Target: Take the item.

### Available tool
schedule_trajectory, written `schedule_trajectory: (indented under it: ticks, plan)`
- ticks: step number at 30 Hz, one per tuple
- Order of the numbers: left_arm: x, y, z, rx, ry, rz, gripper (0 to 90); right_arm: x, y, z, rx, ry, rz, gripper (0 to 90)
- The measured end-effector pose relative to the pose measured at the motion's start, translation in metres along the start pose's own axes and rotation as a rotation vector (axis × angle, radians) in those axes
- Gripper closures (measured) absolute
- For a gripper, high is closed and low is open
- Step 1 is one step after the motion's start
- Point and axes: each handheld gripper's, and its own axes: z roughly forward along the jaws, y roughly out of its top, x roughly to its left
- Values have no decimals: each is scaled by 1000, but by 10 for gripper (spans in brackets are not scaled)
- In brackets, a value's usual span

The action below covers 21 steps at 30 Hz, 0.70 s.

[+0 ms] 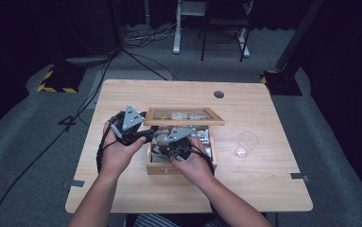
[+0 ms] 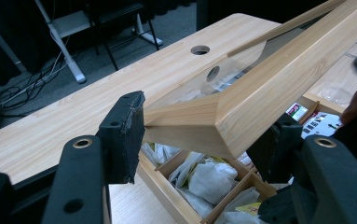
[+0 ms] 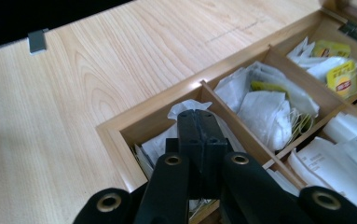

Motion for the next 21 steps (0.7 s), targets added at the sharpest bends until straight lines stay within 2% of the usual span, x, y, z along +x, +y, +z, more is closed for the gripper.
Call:
schedule_trajectory:
  ticks: [10, 21]
  plan:
    - [0, 0, 0, 0, -1, -2, 424, 3, 7, -19, -54, -6, -13, 900]
    - [1, 1, 0, 2, 0, 3, 425, 3, 11, -36, -84, -20, -18, 900]
